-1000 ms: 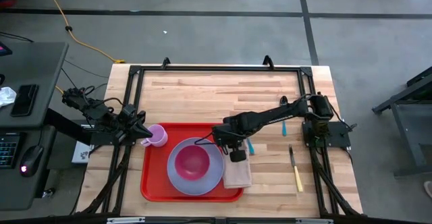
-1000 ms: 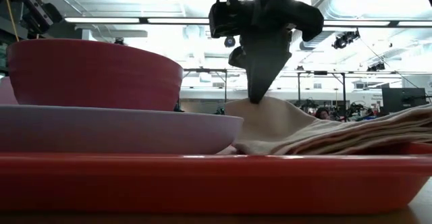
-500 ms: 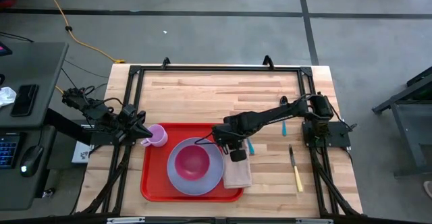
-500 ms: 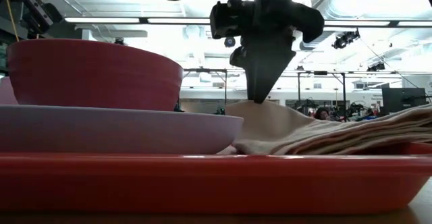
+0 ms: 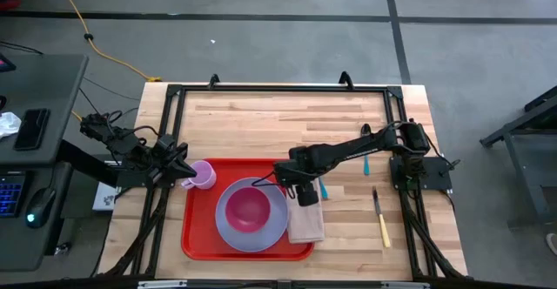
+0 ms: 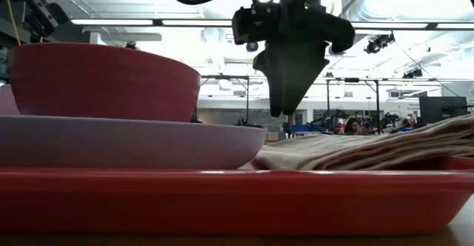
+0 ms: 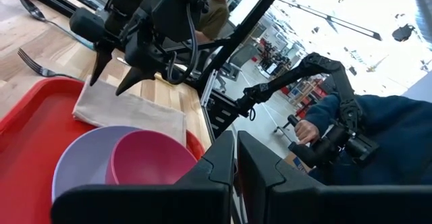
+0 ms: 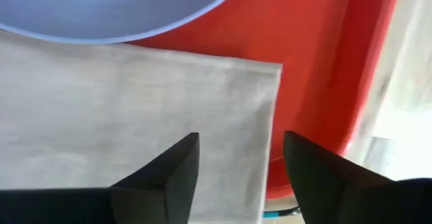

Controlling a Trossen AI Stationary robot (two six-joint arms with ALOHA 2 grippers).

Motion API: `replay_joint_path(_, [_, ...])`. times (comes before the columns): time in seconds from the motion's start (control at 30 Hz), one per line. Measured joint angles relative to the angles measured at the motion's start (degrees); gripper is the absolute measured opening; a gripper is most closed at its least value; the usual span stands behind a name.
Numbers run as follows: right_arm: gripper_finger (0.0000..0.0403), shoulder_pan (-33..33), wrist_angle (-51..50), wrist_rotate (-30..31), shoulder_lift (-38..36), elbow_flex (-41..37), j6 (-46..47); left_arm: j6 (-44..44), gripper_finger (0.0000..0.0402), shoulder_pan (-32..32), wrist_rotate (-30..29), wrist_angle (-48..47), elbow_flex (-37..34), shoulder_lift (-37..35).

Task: Set up tray
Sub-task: Put the brown table napkin to the right of the white plate on the red tray

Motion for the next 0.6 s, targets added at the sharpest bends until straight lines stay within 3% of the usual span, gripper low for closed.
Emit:
replay_joint_path(0.17, [0.0210,0.00,-1.63,-0.80,0.00,0.46,0.86,-0.02,0.0049,-0.01,-0.04,-0.02,0.00,0.02])
replay_joint_path(0.47, [0.0216,4.41,-4.60,-10.44,-0.01,1.69,2.66,-0.20,0.0049,-0.02,-0.33,-0.04,0.00,0.02])
replay_joint_path(0.6, [0.0216,7.26,-3.24,-8.79,0.22,0.67,2.66,-0.15,0.0049,0.00,-0.35,-0.11,0.00,0.00])
